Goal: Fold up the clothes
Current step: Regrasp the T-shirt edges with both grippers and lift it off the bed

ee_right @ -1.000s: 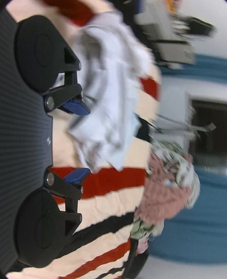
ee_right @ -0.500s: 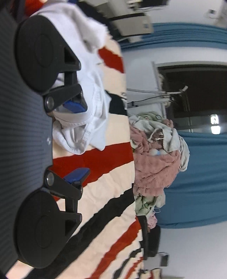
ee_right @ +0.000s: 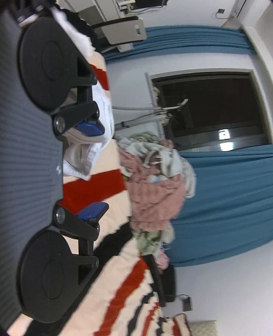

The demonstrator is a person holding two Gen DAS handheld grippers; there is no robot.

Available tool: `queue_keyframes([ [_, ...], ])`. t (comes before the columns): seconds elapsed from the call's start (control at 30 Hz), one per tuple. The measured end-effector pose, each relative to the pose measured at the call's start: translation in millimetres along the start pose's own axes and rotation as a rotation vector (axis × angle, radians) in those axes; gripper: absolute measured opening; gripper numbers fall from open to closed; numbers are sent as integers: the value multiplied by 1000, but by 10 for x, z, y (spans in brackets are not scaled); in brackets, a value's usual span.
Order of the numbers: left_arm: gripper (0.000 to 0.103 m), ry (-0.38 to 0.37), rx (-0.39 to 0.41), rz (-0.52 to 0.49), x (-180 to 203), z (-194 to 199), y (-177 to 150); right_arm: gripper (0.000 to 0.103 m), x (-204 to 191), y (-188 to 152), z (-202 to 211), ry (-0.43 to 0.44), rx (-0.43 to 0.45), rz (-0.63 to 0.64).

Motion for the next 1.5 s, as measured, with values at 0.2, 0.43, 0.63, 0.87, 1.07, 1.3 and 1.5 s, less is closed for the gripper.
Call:
queue_keyframes([
  [0.2, 94, 13, -158, -68, 121, -210, -284, 69, -60, 173, 111, -35, 109, 74],
  [0.43, 100, 49, -72, 216, -445, 96, -62, 68, -37, 22, 67, -121, 72, 200],
  [0.63, 100, 28, 48, 229, -569, 555, 238, 69, 19, 52, 205, -92, 7, 146],
  [0.87, 100, 18, 48, 168, -484, 590, 219, 71, -305, -214, 188, -8, -95, 409],
  [1.07, 100, 9, 44, 168, -546, 262, 157, 71, -821, -524, 270, 50, -37, 806],
  [1.3, 100, -29, 61, 127, -458, 83, 153, 71, -680, -225, 81, -102, 49, 696],
  [1.5, 100, -115, 48, -35, 184, -21, 34, 71, -334, 265, 147, -127, 143, 363],
])
Point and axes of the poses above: each gripper's, at about its wrist camera, not at the fingertips, and z roughly against the way its jaws point, x to its right, y to its top, the point moved 8 cm from there along -z, roughly the way its jaws point, and after that the axes turned 1 degree about z, right-handed, at the moved point
